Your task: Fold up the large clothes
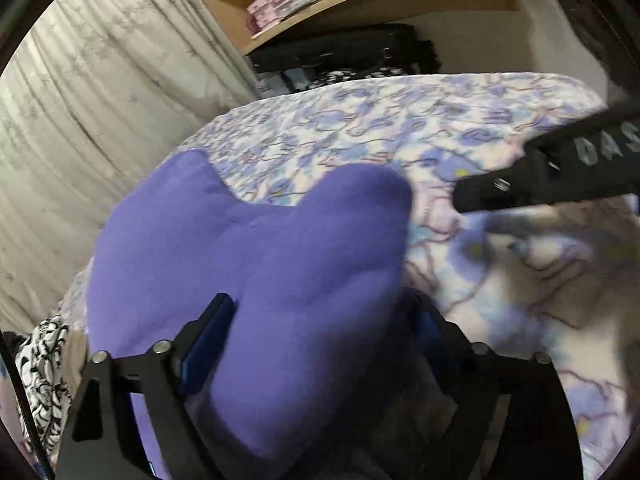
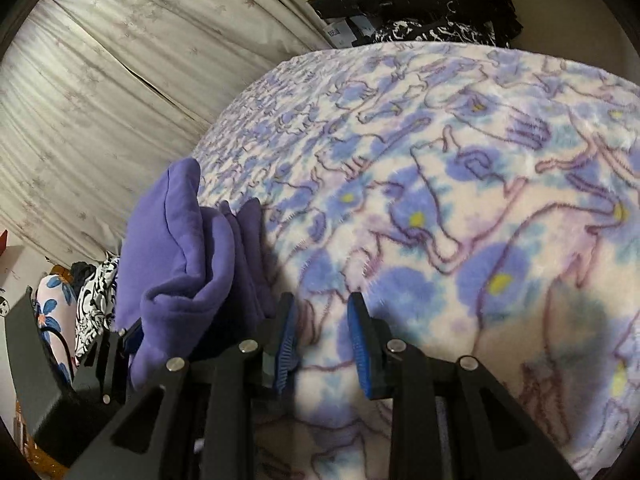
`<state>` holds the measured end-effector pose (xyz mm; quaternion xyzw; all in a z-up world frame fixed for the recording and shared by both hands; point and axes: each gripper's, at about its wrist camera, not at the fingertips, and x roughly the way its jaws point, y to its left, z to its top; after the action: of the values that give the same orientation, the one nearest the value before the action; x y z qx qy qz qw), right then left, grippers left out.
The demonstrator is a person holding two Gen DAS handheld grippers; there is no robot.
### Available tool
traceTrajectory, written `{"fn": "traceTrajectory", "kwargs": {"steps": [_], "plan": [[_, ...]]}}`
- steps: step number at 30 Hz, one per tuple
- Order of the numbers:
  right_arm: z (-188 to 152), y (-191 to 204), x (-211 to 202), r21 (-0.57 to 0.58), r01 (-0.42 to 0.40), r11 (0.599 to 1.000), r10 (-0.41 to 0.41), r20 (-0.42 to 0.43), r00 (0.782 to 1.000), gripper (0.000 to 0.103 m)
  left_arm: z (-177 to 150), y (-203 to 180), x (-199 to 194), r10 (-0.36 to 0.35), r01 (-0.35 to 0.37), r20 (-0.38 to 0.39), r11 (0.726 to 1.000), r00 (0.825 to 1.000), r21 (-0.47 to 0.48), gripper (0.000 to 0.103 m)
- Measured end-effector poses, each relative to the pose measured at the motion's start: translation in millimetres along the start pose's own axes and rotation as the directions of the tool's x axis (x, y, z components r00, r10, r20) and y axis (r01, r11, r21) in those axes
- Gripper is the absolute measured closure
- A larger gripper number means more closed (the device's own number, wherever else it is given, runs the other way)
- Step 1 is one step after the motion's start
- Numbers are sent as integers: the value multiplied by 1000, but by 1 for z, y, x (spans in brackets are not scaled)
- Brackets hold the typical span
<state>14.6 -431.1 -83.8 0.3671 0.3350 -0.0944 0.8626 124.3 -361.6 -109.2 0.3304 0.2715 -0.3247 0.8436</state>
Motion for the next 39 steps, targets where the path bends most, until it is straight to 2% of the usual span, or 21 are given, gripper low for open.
{"fn": "traceTrajectory", "kwargs": {"steps": [6, 8, 11, 15, 17, 19, 22, 24, 27, 28, 32, 34, 35, 37, 39], "plan": [[11, 14, -15, -25, -23, 999, 23, 21, 1000, 76, 4, 4, -37, -101, 102, 31, 995, 994, -19, 14], [14, 21, -20, -41, -35, 999, 36, 21, 999, 68, 3, 11, -51, -119, 120, 33, 992, 992, -46, 14], [19, 36, -26, -85, -56, 995, 58, 25, 998, 58, -2, 26, -69, -114, 115, 22, 990, 993, -84, 14], [26, 57, -27, -152, -84, 985, 85, 2, 996, 58, -12, 57, -86, -83, 82, -2, 985, 997, -153, 13], [31, 68, -23, -180, -103, 978, 102, -18, 995, 58, -17, 77, -94, -92, 88, -10, 972, 996, -217, 13], [35, 80, -16, -214, -124, 969, 116, -50, 992, 58, -22, 103, -95, -100, 90, -21, 951, 995, -296, 13], [44, 95, 4, -235, -187, 954, 160, -129, 979, 58, -32, 142, -87, -78, 50, -53, 913, 996, -404, 13], [47, 101, 22, -242, -201, 949, 157, -190, 969, 58, -40, 170, -73, -89, 38, -80, 869, 993, -494, 13], [50, 106, 52, -244, -213, 946, 140, -286, 948, 58, -54, 212, -44, -140, 34, -120, 777, 983, -629, 14], [50, 107, 63, -246, -222, 943, 138, -318, 938, 58, -57, 222, -33, -150, 33, -126, 759, 981, -650, 14], [48, 109, 99, -246, -218, 944, 107, -395, 912, 58, -59, 248, 4, -123, -24, -174, 748, 977, -663, 13], [48, 108, 113, -232, -234, 944, 116, -430, 895, 58, -57, 257, 19, -160, 7, -158, 723, 974, -691, 13], [48, 107, 120, -226, -251, 941, 131, -439, 889, 66, -57, 261, 25, -174, 16, -152, 708, 973, -706, 13], [49, 107, 125, -232, -258, 938, 139, -429, 893, 84, -53, 267, 35, -180, 8, -165, 700, 970, -714, 13], [52, 105, 119, -209, -277, 938, 173, -409, 896, 86, -47, 269, 41, -179, -3, -179, 697, 967, -717, 13]]}}
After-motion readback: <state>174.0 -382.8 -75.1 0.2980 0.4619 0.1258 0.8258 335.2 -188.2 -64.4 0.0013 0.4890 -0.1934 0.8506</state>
